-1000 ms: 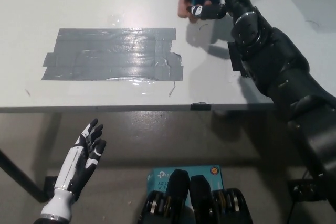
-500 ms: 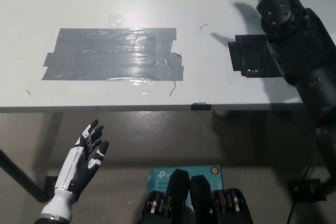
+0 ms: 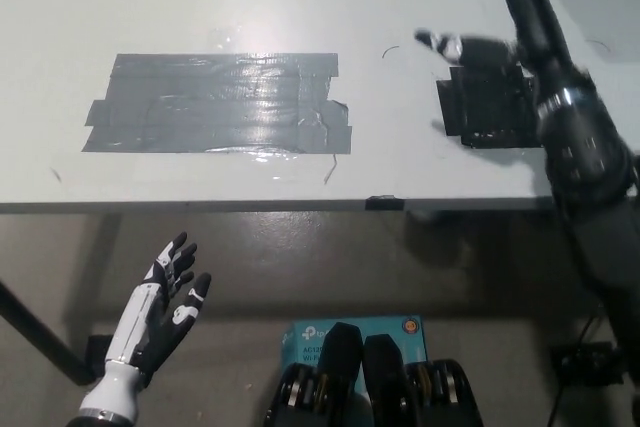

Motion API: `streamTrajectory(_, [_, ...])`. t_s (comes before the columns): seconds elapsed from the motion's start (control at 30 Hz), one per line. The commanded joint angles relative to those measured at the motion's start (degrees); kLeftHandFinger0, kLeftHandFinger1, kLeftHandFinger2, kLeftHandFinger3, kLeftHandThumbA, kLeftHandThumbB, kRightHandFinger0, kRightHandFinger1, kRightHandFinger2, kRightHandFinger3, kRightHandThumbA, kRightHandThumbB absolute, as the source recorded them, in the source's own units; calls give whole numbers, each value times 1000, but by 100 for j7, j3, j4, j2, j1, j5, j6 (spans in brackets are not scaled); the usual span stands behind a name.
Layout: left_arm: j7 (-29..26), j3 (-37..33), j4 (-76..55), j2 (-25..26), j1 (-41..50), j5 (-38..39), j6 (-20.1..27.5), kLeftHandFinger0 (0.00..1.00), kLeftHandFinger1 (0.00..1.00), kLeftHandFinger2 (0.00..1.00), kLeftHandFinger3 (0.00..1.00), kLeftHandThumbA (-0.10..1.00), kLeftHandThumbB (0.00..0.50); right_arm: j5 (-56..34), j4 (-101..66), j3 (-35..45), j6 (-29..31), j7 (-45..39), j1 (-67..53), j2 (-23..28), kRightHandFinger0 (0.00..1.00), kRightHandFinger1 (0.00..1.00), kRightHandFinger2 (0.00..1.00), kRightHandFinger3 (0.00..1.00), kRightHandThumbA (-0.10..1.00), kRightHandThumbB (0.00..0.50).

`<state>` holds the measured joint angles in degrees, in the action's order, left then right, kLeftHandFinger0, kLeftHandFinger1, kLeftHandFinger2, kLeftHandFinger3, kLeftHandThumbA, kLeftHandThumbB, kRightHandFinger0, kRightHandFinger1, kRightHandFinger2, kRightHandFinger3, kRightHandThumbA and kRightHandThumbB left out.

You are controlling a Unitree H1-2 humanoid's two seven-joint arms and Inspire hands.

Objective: A rubick's cube is kept in the black marked spot on the table and the robot uses its right arm to pick it up and hands it to a person

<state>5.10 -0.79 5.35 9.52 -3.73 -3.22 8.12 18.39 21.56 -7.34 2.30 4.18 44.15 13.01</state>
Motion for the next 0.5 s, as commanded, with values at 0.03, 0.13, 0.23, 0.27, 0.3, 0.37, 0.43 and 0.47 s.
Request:
streamTrajectory(0.03, [-23, 20, -78, 65, -369, -52, 179, 994, 1000, 1000, 1000, 673, 151, -1950, -5608, 1123, -530, -451, -1956, 831, 1000, 1000, 1000, 1000, 902, 271])
streamTrajectory(0.13, [-29, 27, -27, 30, -346, -9, 238, 1000, 1000, 1000, 1000, 680, 142, -1970, -5570, 1076, -474, -409, -2484, 684, 1000, 1000, 1000, 1000, 934, 260])
streamTrajectory(0.23, [-42, 23, -25, 15, -300, -23, 266, 1000, 1000, 1000, 1000, 742, 144, -1987, -5271, 1029, -225, -361, -2870, 523, 1000, 1000, 1000, 1000, 974, 246])
streamTrajectory(0.27, [-32, 33, -30, 12, -286, 11, 254, 1000, 1000, 1000, 1000, 767, 135, -1982, -5086, 1014, -79, -347, -3037, 453, 1000, 1000, 1000, 1000, 972, 225])
streamTrajectory(0.3, [-25, 34, -46, 12, -272, 21, 234, 1000, 1000, 1000, 1000, 773, 135, -1983, -5028, 1011, -27, -345, -3111, 433, 1000, 1000, 1000, 1000, 972, 222])
streamTrajectory(0.37, [-22, 46, -104, 3, -246, 44, 144, 1000, 1000, 1000, 1000, 801, 136, -1927, -4747, 988, 132, -348, -3282, 376, 1000, 1000, 1000, 1000, 997, 211])
streamTrajectory(0.43, [-15, 48, -122, 0, -246, 54, 124, 1000, 1000, 1000, 1000, 812, 134, -1906, -4242, 945, 464, -364, -3386, 309, 1000, 1000, 1000, 1000, 1000, 208])
streamTrajectory(0.47, [-13, 49, -117, -5, -249, 65, 129, 1000, 1000, 1000, 1000, 813, 132, -1905, -4103, 937, 532, -366, -3402, 288, 1000, 1000, 1000, 1000, 1000, 215])
